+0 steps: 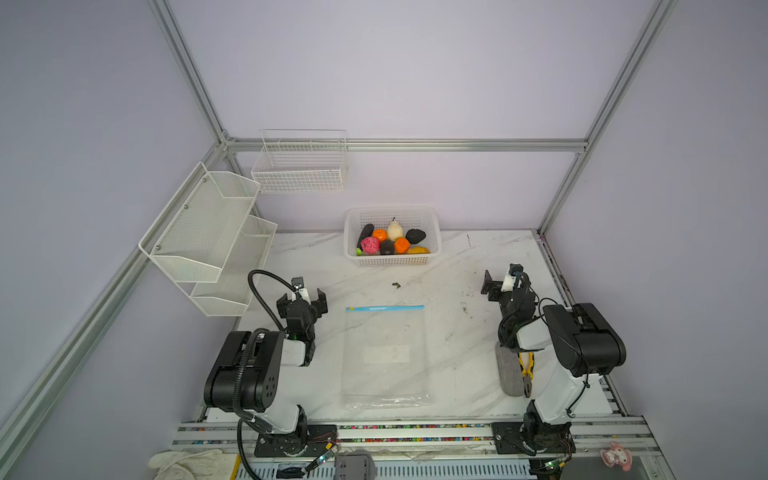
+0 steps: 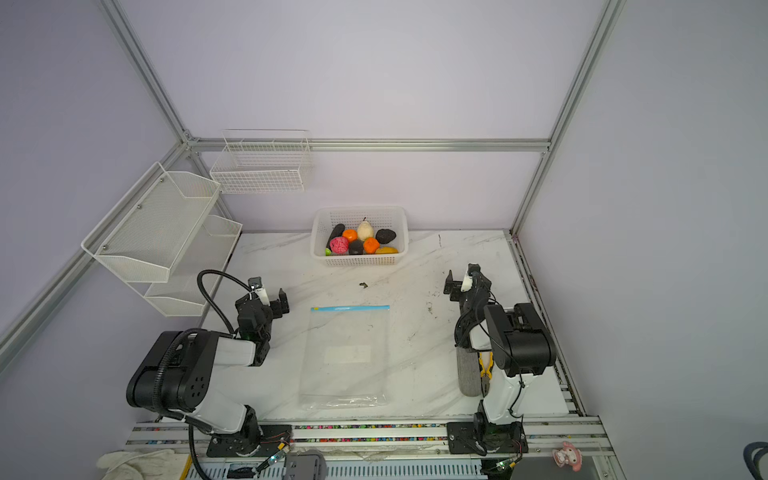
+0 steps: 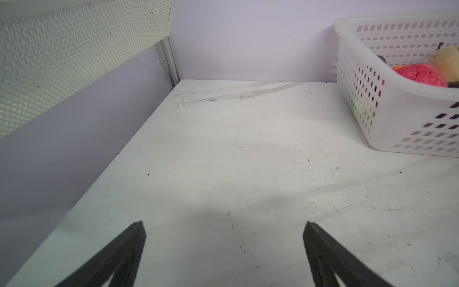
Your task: Place the food in the zip-top bag and seal the zipper
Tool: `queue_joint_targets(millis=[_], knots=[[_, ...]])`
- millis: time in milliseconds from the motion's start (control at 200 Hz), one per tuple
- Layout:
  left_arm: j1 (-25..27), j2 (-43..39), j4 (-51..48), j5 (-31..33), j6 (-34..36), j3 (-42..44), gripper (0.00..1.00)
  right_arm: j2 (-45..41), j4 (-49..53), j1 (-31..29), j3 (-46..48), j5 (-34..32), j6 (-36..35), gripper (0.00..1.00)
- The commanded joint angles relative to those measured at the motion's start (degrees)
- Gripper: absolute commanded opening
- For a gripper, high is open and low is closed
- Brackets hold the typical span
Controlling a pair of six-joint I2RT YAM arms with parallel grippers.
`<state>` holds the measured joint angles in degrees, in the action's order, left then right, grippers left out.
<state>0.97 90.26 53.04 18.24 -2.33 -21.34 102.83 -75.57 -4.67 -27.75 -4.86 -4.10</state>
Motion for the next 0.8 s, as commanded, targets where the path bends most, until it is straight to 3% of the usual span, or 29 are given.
queue_joint_targets(millis=[0,560,710,795], knots=[[-0.3,-0.2,2.1,0.4,-0.3,0.1,1.00,-0.2,-0.6,0.0,-0.7,0.8,0.4,0.97],[0.1,-0.9,2.0,1.8,0.3,-0.2,1.00,-1.1,-2.5,0.4,0.5,-0.4,0.9,0.97],[2.0,-8.6,-20.8,1.0,2.7,-9.8,1.00,-10.2,12.9,-1.9,-3.6,-7.6,1.2,0.97],[2.0,-12.2,-30.3,3.6,-5.7,-15.6,1.00,-11.1,22.9,-8.1,-9.8,-11.2,-1.7,0.97]])
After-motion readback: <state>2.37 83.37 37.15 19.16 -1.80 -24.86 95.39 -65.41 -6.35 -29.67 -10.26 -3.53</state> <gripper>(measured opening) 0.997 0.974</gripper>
